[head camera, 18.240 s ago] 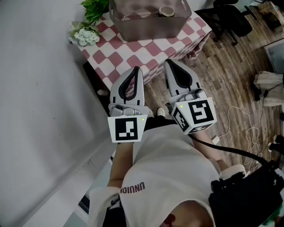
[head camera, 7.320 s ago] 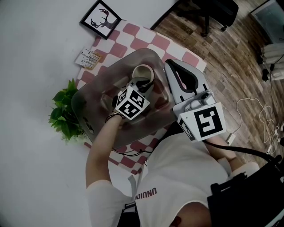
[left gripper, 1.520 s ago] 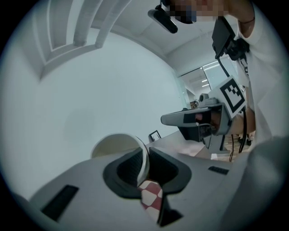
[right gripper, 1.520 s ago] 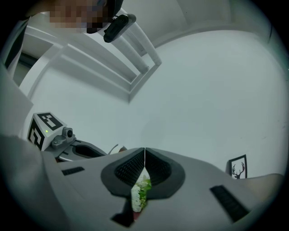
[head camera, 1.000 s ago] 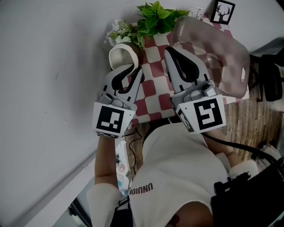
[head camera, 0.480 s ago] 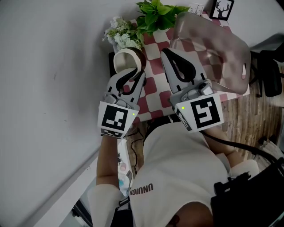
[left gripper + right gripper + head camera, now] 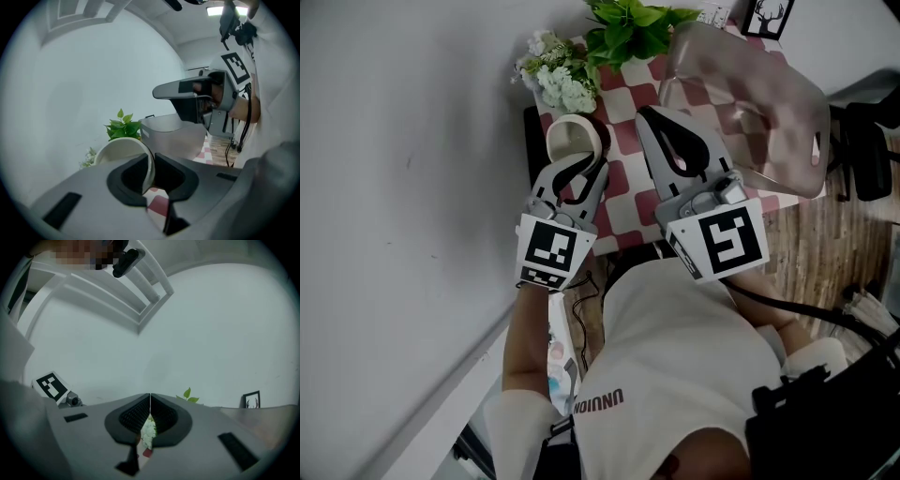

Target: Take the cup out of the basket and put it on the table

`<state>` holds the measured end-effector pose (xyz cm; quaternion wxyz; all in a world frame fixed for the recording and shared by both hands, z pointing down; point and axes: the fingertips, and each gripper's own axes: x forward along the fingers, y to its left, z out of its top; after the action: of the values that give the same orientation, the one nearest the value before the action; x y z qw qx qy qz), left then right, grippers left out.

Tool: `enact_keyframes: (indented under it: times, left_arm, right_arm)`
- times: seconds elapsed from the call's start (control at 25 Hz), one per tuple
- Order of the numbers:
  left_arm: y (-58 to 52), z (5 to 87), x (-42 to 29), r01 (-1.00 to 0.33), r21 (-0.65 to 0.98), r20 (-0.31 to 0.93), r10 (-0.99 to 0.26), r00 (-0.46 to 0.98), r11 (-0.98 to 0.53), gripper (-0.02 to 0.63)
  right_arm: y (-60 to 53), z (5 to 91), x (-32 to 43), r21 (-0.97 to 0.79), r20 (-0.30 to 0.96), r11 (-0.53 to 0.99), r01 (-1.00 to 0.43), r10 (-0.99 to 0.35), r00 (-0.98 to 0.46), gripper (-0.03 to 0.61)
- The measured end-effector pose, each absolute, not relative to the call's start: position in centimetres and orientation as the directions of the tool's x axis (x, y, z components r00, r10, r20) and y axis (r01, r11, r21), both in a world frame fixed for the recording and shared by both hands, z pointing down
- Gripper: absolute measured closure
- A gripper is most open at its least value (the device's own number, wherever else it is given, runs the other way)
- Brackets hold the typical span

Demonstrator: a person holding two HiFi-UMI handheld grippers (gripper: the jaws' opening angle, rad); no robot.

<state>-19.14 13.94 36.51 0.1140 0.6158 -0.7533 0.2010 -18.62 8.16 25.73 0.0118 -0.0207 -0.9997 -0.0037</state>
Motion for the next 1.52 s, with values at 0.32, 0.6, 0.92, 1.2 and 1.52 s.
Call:
enact_keyframes:
  times: [0.32, 0.6, 0.92, 1.2, 1.52]
  left_arm:
    - [14.0, 39.9, -19.0, -0.981, -0.140, 0.495, -0.849, -0.186, 0.133, 0.557]
    - [13.9, 42.7, -18.2, -0.988, -0.110, 0.543, -0.826, -0.152, 0.110, 0.557]
    - [14.0, 45.8, -17.9, -0.993, -0.074, 0.597, -0.793, -0.122, 0.097, 0.557]
    - [14.0, 47.7, -17.7, -0.995, -0.048, 0.630, -0.770, -0.099, 0.089, 0.557]
    - [14.1, 50.2, -16.8, -0.997, -0.059, 0.682, -0.728, -0.075, 0.047, 0.557]
  right_arm:
    - [7.8, 26.4, -18.9, 0.001, 0.040, 0.999, 0.035, 0.035, -0.999, 0.558]
    - [7.2, 26.5, -18.9, -0.002, 0.046, 1.000, 0.020, 0.020, -0.999, 0.558]
    - [6.8, 26.6, -18.9, 0.002, 0.052, 1.000, 0.006, 0.005, -0.999, 0.558]
    - [6.4, 26.7, -18.9, 0.002, 0.054, 1.000, -0.003, -0.003, -0.999, 0.558]
    - [6.2, 26.9, -18.9, 0.005, 0.057, 1.000, -0.008, -0.008, -0.998, 0.558]
